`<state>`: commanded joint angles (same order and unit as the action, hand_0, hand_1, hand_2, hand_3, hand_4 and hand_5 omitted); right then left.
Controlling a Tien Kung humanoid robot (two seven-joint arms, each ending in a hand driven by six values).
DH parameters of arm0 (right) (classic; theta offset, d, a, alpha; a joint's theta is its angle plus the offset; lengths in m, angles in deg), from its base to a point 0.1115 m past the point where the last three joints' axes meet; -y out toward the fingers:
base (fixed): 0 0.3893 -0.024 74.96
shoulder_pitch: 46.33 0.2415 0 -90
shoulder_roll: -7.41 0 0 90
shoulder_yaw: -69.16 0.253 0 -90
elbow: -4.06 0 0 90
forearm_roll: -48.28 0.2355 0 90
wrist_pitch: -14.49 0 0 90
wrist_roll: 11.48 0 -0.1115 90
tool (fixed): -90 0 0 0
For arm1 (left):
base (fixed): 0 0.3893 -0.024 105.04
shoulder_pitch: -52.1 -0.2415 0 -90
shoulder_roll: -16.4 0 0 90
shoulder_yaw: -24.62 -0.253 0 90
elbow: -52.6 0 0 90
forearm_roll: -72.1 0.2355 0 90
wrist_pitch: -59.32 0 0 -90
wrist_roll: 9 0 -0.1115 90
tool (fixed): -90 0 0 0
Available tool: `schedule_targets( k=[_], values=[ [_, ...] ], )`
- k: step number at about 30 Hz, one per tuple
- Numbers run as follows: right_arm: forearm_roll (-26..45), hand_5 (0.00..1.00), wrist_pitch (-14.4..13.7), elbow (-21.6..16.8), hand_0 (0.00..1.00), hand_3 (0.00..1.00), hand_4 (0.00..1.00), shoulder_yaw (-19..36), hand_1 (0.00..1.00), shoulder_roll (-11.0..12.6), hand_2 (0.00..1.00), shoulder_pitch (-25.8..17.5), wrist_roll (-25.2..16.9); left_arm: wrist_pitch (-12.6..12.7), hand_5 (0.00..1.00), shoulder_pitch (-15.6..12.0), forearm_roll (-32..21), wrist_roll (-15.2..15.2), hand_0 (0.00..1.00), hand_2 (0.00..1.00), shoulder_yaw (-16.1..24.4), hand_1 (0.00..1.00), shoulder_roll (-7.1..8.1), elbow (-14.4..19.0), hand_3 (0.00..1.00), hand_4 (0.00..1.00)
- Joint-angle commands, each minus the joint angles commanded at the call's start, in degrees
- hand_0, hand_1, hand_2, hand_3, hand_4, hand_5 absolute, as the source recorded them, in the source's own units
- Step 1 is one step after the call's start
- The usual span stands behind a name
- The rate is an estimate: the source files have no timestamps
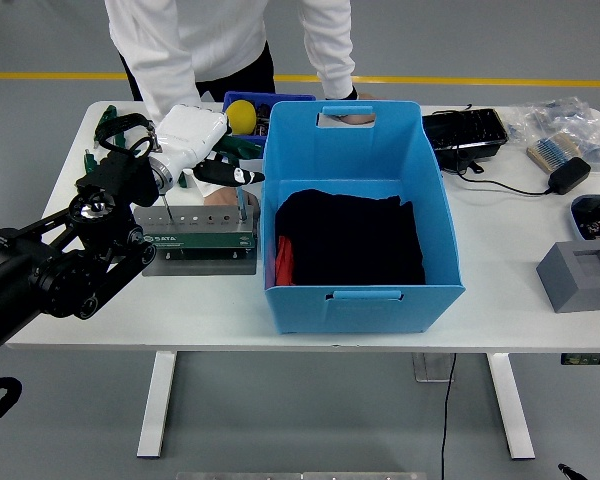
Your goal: Lift tool from toolbox,place it in box,lift tool from toolbox,place it in box
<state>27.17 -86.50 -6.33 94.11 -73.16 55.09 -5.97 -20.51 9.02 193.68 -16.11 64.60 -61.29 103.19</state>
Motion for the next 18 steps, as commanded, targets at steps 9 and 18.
schedule_targets(
  k=[9, 18],
  values=[
    [-0.67, 0.698, 0.03, -0.01, 0.620, 0.575, 0.838, 0.40, 0.590, -0.03, 0.675, -0.22, 0.14, 2.00, 0.797, -0.26, -1.65, 0.82, 0.148, 0.042, -0.44, 0.002, -0.17, -0.81, 0.092, 0.998],
    [-1.06, 0.697, 0.02, -0.03, 0.619, 0.574, 0.837, 0.67, 0.592, -0.11, 0.675, -0.48, 0.25, 4.67, 0.793, -0.15, -3.91, 2.23, 0.122, 0.002, -0.51, 0.002, 0.05, -0.68, 0.021, 0.998]
  ],
)
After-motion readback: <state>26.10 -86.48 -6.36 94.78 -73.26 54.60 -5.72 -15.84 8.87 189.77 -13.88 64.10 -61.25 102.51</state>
